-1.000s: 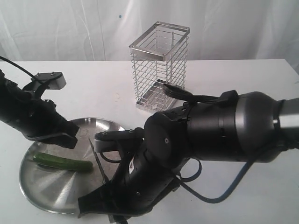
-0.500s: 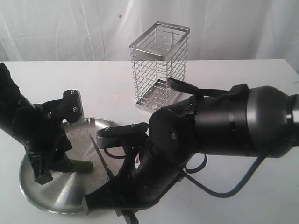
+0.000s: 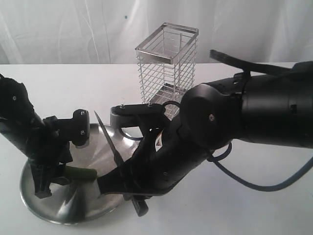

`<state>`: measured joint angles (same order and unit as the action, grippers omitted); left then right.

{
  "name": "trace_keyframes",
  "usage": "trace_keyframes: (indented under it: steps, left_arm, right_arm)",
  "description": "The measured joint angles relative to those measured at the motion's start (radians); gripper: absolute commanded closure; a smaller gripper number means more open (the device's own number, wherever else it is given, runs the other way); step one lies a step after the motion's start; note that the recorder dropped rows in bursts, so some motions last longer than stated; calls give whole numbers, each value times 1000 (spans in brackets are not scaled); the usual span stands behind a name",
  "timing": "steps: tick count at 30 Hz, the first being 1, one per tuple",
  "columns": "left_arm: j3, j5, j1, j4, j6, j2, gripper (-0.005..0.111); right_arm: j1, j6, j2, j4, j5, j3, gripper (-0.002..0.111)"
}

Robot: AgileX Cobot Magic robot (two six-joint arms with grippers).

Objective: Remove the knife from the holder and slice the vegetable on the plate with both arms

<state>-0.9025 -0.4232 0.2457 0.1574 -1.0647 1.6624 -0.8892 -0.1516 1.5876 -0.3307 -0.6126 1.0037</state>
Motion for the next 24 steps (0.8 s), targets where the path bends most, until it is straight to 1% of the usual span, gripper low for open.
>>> trace_keyframes:
  steps: [2, 3, 4, 5, 7, 9, 10, 14, 19, 21, 24]
  left_arm:
    - [0, 36, 0, 0, -20, 31, 51]
    - [0, 52, 0, 0, -24, 43, 55]
    - [0, 68, 0, 0, -20, 61, 61]
    - [0, 76, 0, 0, -3, 73, 74]
    - [0, 93, 0, 0, 72, 80, 87]
    - [-5, 97, 0, -2, 172, 84, 93]
    - [-13, 93, 0, -3, 216, 86, 94]
    - [-47, 40, 0, -5, 318, 95, 90]
    - [-66, -14, 0, -5, 347, 85, 72]
    - [-66, -18, 0, -5, 363, 81, 68]
    - [-66, -20, 0, -5, 384, 80, 68]
  right_arm:
    - [0, 3, 0, 0, 0, 0, 108]
    - [0, 4, -1, 0, 0, 0, 108]
    - [0, 4, -2, 0, 0, 0, 108]
    - [0, 4, -2, 0, 0, 0, 108]
    - [0, 4, -2, 0, 2, 0, 108]
    - [0, 4, -2, 0, 6, 0, 108]
    - [0, 4, -2, 0, 12, 0, 108]
    - [2, 4, -2, 25, 12, 0, 108]
    - [17, 6, -2, 110, -64, 0, 108]
    - [24, 26, -2, 127, -90, 1, 108]
    - [26, 60, -1, 138, -132, 11, 108]
